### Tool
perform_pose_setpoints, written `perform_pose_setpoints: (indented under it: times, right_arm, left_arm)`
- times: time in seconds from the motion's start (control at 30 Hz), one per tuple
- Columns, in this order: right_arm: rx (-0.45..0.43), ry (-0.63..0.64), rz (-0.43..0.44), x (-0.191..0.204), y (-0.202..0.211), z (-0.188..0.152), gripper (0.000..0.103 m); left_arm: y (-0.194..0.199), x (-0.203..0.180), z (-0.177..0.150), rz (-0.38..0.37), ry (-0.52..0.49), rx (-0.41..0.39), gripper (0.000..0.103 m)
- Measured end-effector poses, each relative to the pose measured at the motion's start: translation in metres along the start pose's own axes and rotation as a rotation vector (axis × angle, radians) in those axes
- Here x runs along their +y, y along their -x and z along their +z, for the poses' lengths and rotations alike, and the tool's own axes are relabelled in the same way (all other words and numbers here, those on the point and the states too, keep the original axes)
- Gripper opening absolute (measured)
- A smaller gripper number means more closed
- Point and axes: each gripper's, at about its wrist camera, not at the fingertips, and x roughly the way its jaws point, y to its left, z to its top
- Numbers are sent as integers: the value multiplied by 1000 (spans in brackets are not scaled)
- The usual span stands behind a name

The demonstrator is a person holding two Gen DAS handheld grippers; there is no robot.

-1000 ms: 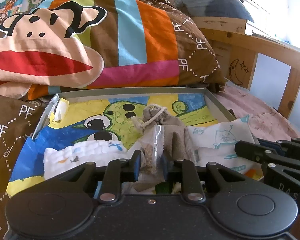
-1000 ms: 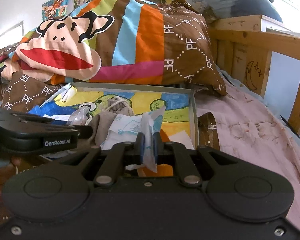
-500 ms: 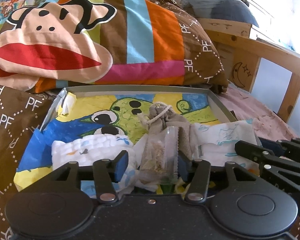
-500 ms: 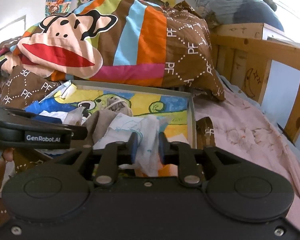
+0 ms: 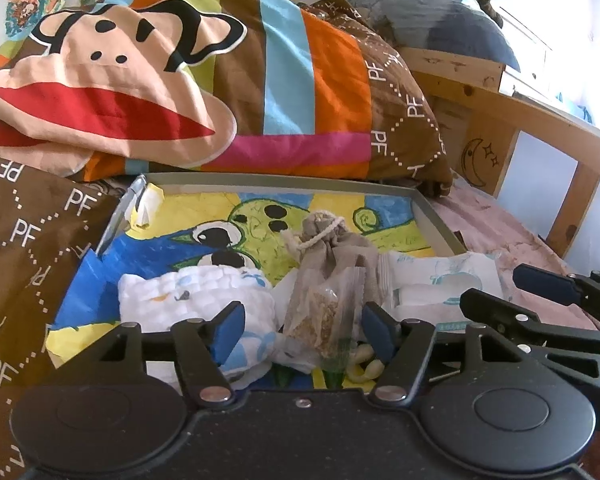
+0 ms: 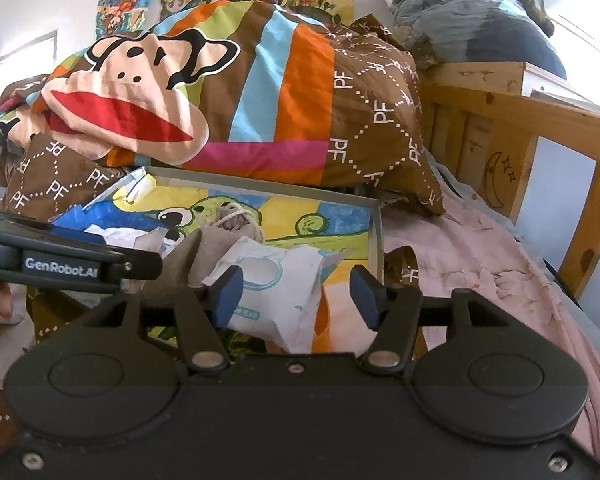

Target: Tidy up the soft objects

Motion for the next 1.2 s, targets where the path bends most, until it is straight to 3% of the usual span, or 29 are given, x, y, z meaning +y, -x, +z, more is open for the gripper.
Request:
perform_pose_setpoints:
  times: [0.4, 0.67, 0.87, 1.2]
  right_arm:
    - [-42, -46, -8, -14, 22, 6, 85]
    - [-94, -121, -14, -25, 52, 13, 102]
    - [-140, -189, 3, -33, 86, 18, 102]
    - [-153, -213, 13, -15, 145, 10, 103]
  left_arm:
    - [19, -1, 1, 13, -5, -22, 70]
    - [52, 5, 2, 55, 22, -110, 82]
    - [91, 6, -3, 93, 16, -190, 98]
    - [164, 15, -27, 123, 51, -275, 102]
